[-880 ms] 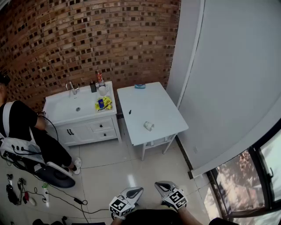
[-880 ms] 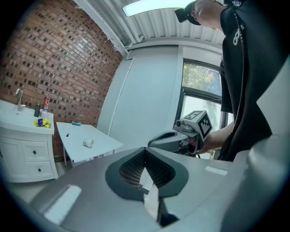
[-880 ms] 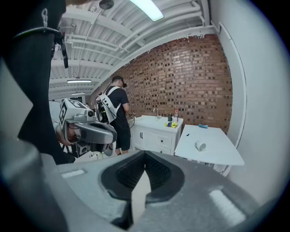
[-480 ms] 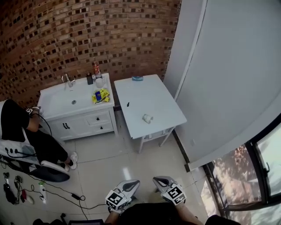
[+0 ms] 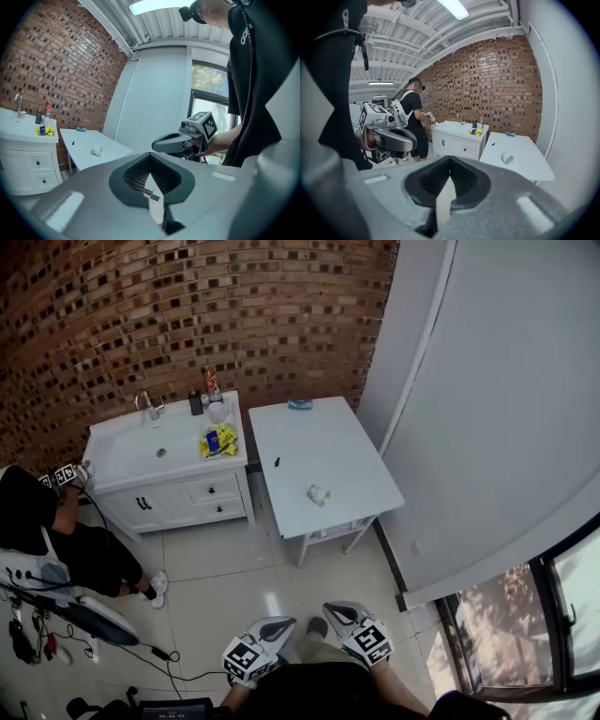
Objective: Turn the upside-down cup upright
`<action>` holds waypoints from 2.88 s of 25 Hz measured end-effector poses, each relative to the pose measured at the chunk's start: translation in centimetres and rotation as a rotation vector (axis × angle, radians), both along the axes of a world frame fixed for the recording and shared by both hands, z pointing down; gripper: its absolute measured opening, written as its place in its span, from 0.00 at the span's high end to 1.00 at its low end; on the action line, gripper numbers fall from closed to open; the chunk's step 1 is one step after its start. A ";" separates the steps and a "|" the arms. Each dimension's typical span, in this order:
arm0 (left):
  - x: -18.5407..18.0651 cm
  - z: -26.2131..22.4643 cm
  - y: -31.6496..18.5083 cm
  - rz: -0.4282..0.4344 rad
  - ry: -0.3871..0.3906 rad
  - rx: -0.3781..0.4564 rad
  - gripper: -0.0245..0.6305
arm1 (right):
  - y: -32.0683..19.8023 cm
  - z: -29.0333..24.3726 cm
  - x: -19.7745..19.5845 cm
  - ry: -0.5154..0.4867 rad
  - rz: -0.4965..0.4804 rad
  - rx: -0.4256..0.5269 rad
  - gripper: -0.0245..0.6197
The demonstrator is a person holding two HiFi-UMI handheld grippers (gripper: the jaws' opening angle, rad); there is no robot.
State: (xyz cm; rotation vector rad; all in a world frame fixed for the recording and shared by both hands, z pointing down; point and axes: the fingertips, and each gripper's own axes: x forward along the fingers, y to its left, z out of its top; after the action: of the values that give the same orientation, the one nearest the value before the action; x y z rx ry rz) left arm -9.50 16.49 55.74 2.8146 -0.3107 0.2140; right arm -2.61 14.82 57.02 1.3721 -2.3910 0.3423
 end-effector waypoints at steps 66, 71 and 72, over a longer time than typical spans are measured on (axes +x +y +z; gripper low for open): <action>8.5 -1.7 -31.6 -0.026 0.047 -0.021 0.94 | -33.3 4.2 15.6 0.076 0.006 -0.279 0.97; 7.2 -2.0 -34.1 -0.069 0.036 -0.027 0.94 | -36.8 6.6 15.9 0.117 -0.048 -0.360 0.93; 7.1 -2.0 -34.5 -0.081 0.029 -0.031 0.94 | -37.5 7.3 16.0 0.121 -0.064 -0.385 0.93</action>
State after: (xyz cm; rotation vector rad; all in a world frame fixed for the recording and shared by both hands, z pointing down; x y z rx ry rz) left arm -2.39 -18.03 53.72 2.7649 -0.4098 0.1587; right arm 13.35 -22.70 64.31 1.1050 -2.1255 0.6437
